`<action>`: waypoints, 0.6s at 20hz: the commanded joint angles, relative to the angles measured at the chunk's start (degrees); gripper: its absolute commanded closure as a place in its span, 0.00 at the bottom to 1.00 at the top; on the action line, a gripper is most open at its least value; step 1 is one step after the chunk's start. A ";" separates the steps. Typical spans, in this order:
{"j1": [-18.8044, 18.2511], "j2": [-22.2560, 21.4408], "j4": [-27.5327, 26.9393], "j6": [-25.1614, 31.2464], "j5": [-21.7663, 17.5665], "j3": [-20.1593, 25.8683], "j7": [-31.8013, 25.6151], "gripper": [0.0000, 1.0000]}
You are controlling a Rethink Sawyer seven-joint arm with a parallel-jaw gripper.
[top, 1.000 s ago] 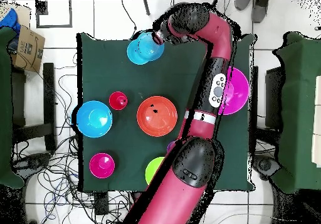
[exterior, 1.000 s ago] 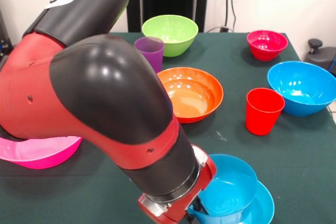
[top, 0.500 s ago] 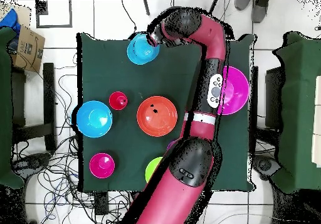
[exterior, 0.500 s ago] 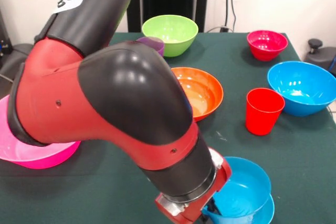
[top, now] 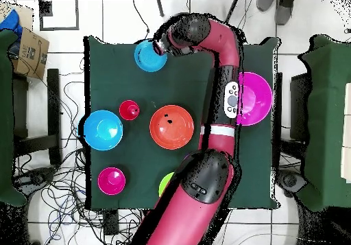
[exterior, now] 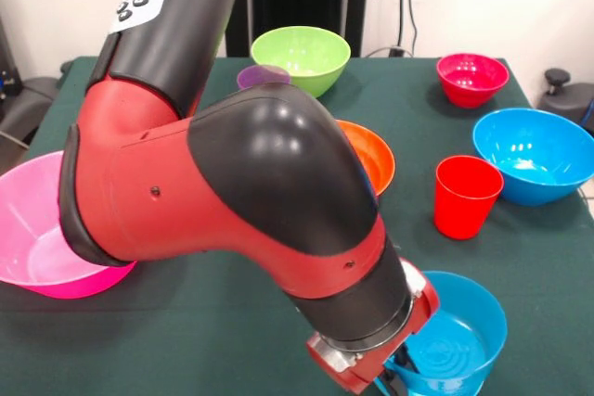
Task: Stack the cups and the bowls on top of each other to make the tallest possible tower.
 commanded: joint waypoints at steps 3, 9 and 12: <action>1.32 -0.18 5.13 -3.73 1.64 -8.07 9.22 1.00; 1.01 -0.51 6.25 -4.89 3.48 -10.16 8.30 1.00; 1.09 -0.67 6.23 -4.81 4.24 -10.78 8.17 1.00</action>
